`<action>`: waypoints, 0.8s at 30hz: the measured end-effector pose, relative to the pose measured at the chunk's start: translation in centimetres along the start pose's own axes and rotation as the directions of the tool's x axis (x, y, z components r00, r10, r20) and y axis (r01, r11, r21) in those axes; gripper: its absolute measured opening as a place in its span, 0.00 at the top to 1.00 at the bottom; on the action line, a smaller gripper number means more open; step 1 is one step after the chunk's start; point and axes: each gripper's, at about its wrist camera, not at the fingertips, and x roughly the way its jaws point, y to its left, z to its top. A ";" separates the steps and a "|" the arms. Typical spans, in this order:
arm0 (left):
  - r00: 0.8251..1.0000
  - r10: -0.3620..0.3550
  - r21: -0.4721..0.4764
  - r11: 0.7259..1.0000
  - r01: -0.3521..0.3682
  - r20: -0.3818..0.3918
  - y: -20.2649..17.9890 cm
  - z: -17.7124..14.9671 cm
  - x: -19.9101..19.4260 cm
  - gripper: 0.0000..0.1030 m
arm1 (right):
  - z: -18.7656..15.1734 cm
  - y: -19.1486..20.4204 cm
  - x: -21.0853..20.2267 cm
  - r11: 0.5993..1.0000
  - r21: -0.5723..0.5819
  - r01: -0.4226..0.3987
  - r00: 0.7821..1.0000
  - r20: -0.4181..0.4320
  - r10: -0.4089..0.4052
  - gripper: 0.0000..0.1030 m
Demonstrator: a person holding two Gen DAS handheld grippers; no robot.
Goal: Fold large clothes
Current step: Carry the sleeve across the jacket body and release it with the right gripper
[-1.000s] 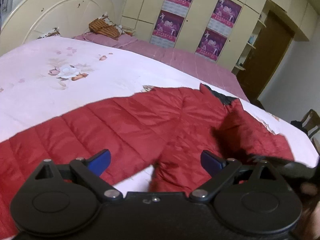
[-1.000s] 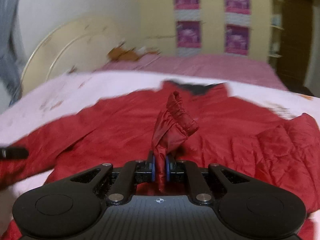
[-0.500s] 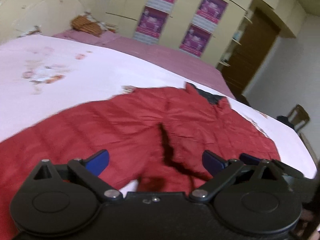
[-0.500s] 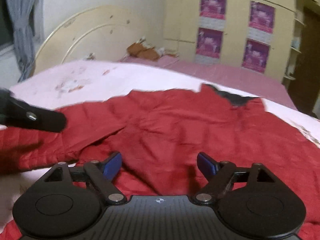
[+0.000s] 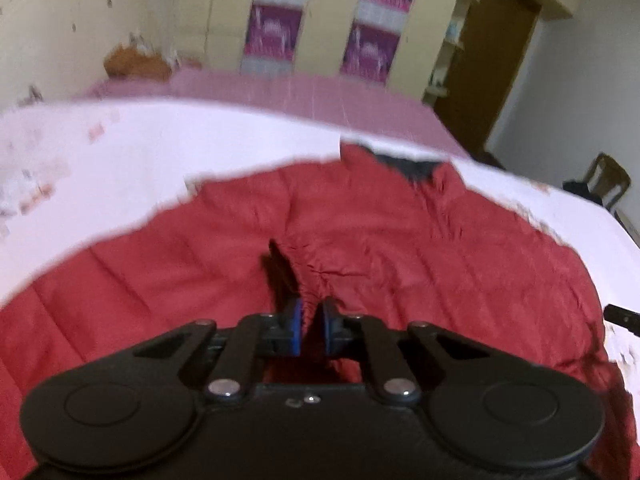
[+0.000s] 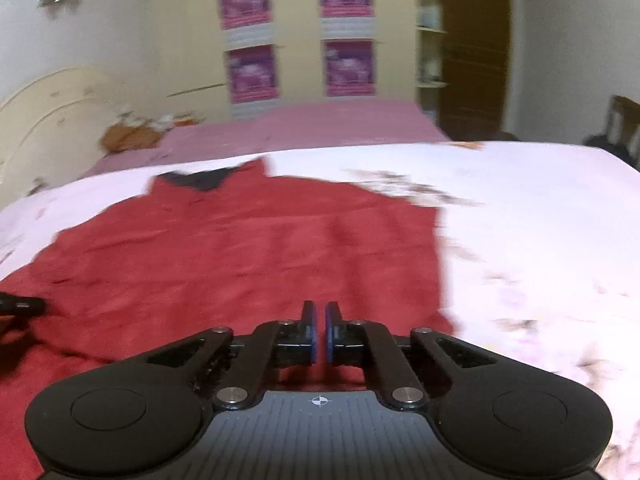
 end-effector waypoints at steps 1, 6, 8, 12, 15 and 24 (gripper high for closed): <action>1.000 0.006 0.002 1.000 -0.006 0.000 0.0 0.1 0.1 0.90 | 0.4 -0.7 0.3 1.000 -0.004 0.015 1.000 0.007 -0.015 0.98; 0.994 0.025 0.023 0.999 -0.023 -0.106 0.1 -1.0 3.0 0.89 | -0.3 -4.0 5.5 0.997 -0.012 0.073 0.989 -0.126 -0.074 1.00; 0.994 0.033 0.034 0.999 -0.029 -0.107 0.2 -1.2 2.6 0.83 | -0.3 -4.5 5.4 0.998 -0.024 0.057 0.991 -0.118 -0.059 1.00; 0.993 0.106 0.030 0.994 -0.108 0.050 0.3 -0.6 -1.9 0.54 | 0.9 -5.5 2.5 0.999 0.007 0.034 0.999 -0.043 -0.034 1.00; 0.991 0.089 0.060 0.994 -0.095 0.099 -1.0 1.0 -2.0 0.53 | 2.4 -5.2 2.0 1.000 -0.020 0.003 1.000 -0.001 -0.003 1.00; 0.997 0.071 0.204 0.977 -0.070 0.002 -4.4 1.4 5.2 0.54 | 4.8 -0.5 8.8 0.951 -0.208 -0.230 0.972 -0.099 0.213 1.00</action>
